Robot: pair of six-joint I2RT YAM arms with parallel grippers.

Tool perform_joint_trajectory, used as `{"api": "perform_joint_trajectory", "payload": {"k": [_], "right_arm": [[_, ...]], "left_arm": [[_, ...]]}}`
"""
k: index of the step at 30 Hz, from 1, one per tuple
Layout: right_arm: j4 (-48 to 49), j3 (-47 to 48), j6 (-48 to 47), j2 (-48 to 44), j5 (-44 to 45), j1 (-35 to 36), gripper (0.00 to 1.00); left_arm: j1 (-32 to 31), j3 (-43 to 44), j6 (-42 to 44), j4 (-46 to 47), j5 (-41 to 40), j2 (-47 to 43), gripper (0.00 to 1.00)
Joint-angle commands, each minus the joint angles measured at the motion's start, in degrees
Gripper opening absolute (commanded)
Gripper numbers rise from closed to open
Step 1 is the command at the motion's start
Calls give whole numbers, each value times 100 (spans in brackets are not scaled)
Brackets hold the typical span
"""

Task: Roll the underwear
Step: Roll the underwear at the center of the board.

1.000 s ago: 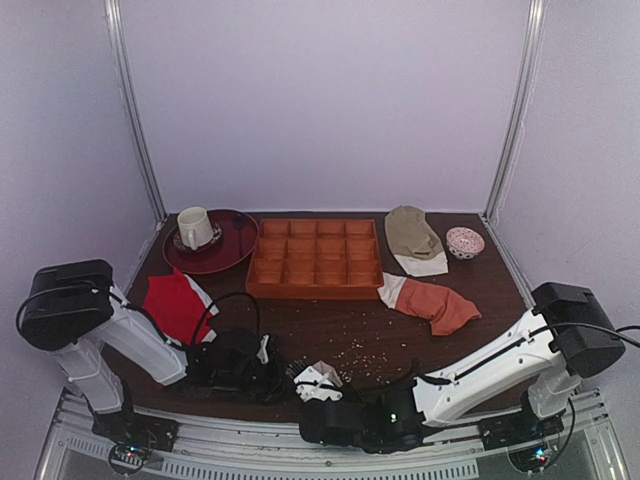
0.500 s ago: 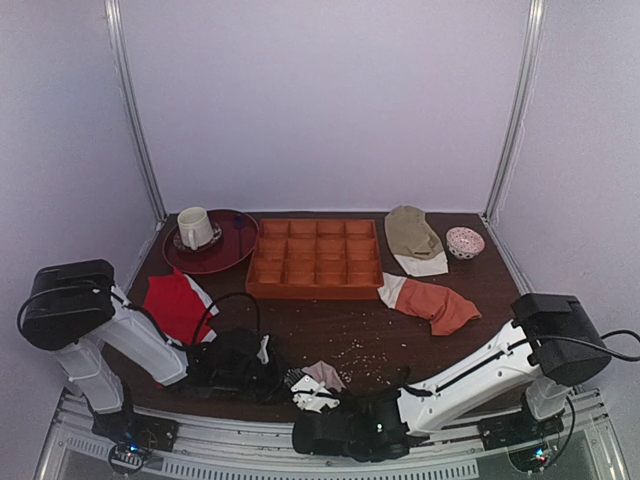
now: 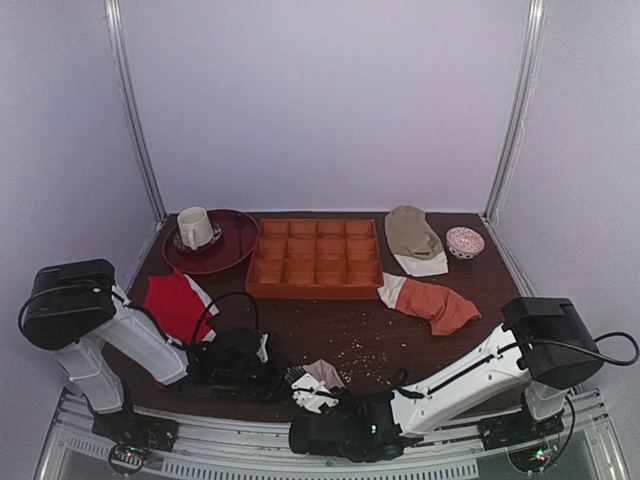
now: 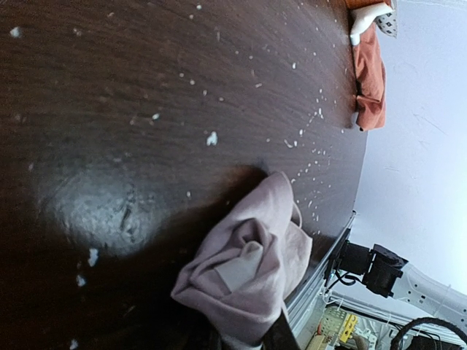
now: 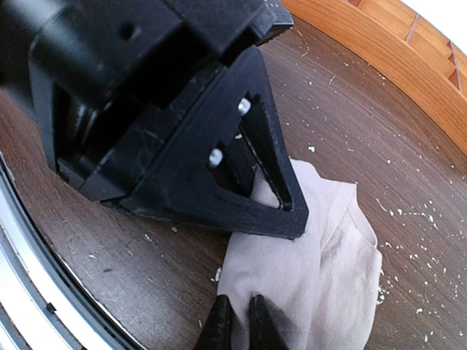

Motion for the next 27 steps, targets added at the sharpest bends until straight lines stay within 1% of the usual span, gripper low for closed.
{"api": "perform_joint_trajectory", "payload": {"k": [1,5,8,10,11,12,14,16,17,21,23,27], "right_arm": [[-190,-121,112,316,-372,-125,0],[-31,-303,196,301,-498,-142,0],[312,-528,190,211,-656,-163,0],[693,-775,142,89,-745,-194,0],[1004,-957,50,6,-896,-225,0],[1242,-1110,-18,-51,-1001,-260,0],[1652,-1329,-273,-147,-1233,-302,0],[1873,-1459,-480,-233,-1347,-316,0],[2071,-1570,-637,-270,-1480,-351,0],[2424,-1778,-1096,-403,-1845,-462,0],[2661,-1871,-1375,-462,-2084,-556,0],[3303,-2153,-1776,-502,-3202,-996,0]], "left_arm": [[-14,-40,-33,45,51,103,0],[-14,-60,-59,67,33,93,0],[-14,-84,-80,129,21,83,1],[-1,-135,-106,200,0,54,10],[16,-170,-112,226,7,31,19],[39,-206,-112,256,-6,5,25],[83,-217,-116,251,-39,-101,35],[144,-421,-112,184,-90,-242,45],[166,-453,-93,125,-109,-352,48],[304,-603,-41,-221,-210,-887,51],[410,-674,30,-637,-268,-1278,52],[601,-749,276,-1808,-475,-2294,54]]}}
